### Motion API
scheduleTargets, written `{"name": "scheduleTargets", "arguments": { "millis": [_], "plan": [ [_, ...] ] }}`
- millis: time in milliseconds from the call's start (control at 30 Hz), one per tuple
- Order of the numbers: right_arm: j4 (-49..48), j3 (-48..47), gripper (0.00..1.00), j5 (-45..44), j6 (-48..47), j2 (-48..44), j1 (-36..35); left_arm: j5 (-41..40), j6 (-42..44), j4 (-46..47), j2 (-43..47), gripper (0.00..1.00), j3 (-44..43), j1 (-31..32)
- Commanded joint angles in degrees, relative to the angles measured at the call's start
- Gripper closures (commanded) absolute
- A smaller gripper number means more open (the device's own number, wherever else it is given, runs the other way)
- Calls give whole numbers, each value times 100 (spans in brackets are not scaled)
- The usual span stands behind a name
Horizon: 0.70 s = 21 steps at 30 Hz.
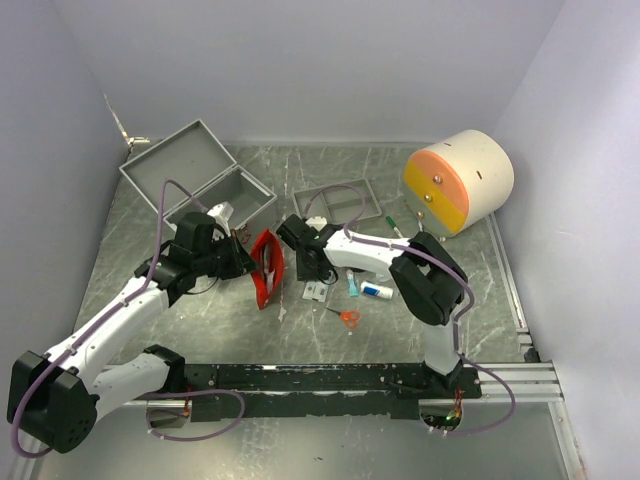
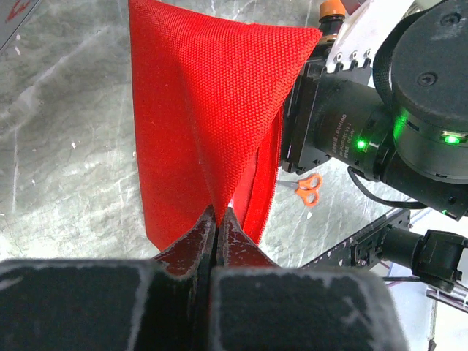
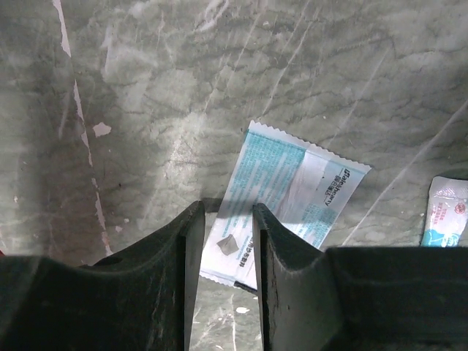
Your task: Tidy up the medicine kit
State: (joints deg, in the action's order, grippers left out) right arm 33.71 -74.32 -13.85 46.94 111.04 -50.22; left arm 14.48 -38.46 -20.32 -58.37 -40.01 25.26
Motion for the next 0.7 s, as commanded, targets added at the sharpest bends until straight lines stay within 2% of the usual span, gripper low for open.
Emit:
{"name": "scheduleTargets", "arguments": {
  "millis": [0,100,200,300,433,667],
  "plan": [
    [230,-132,68,-246,-31,307,-34,145,-36,291,20,93,14,-47],
    [319,-90,72,-343,-106,400,-32,135,-22,285,8,93,19,-47],
    [371,-76,81,-399,-153,436,-32,71,-35,278,6,93,19,-48],
    [363,-48,86,-393,-172,436,-32,13,-56,268,31,93,36,-47],
    [302,-41,100,-421,-204,431,-28,-42,-61,256,62,93,42,-47],
    [-495,338,100,-482,-255,-393,-32,175,11,304,-8,93,-31,-47]
  ]
}}
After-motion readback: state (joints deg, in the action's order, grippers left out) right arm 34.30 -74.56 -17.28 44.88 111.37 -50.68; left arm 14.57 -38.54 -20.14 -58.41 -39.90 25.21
